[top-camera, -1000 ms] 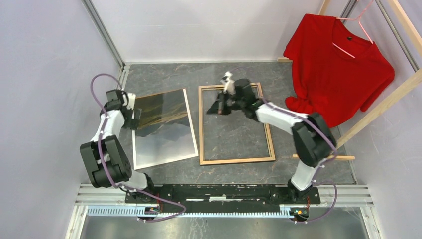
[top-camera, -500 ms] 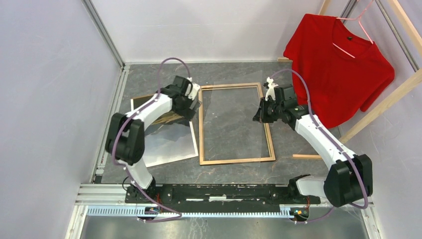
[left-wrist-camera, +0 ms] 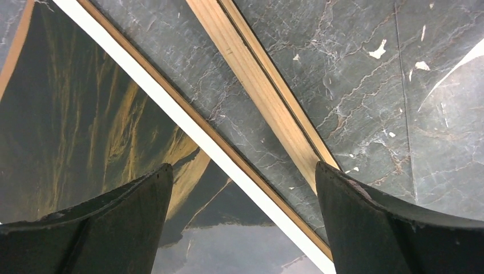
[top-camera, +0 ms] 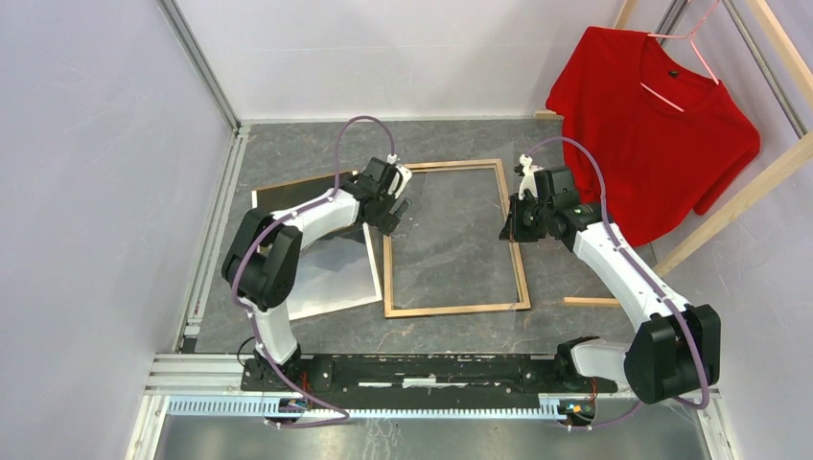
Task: Put the photo into the frame
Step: Move the photo frame item to the center of the board.
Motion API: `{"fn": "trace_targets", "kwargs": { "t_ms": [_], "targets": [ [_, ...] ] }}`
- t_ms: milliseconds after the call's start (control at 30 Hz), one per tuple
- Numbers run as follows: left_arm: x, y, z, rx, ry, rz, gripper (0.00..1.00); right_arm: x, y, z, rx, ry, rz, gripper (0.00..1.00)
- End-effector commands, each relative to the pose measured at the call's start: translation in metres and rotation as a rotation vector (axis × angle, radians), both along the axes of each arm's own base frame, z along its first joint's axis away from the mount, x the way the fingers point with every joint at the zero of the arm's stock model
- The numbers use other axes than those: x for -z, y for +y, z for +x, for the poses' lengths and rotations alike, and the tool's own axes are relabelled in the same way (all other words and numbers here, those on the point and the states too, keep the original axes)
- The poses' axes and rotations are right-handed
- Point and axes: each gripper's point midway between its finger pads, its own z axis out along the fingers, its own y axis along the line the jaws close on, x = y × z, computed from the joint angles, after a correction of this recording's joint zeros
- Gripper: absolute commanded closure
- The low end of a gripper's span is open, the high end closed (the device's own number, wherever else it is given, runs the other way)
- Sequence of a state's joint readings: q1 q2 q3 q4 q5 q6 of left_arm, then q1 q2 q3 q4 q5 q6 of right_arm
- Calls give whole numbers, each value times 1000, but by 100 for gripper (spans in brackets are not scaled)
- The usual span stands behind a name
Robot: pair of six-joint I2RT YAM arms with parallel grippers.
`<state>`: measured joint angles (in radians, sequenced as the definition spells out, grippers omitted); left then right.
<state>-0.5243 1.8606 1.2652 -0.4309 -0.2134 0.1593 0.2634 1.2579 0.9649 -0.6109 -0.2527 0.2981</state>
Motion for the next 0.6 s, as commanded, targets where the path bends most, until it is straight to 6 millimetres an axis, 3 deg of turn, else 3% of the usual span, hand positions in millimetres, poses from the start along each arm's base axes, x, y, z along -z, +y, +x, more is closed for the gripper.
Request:
{"fn": "trace_targets", "kwargs": {
  "t_ms": [0, 133, 300, 400, 567],
  "targets": [
    [29, 42, -14, 2, 3, 190, 0, 5, -3, 0, -17, -5, -18, 100],
    [33, 45, -23, 1, 37, 132, 0, 8, -1, -2, -23, 1, -6, 100],
    [5, 27, -23, 9, 100, -159, 0, 12, -2, -3, -19, 3, -10, 100],
    [-5, 20, -21, 24, 106, -229, 0, 14, -1, -5, -18, 8, 0, 100],
    [13, 27, -15, -17, 119, -169, 0, 15, 2, -6, -22, 11, 16, 100]
  ]
}}
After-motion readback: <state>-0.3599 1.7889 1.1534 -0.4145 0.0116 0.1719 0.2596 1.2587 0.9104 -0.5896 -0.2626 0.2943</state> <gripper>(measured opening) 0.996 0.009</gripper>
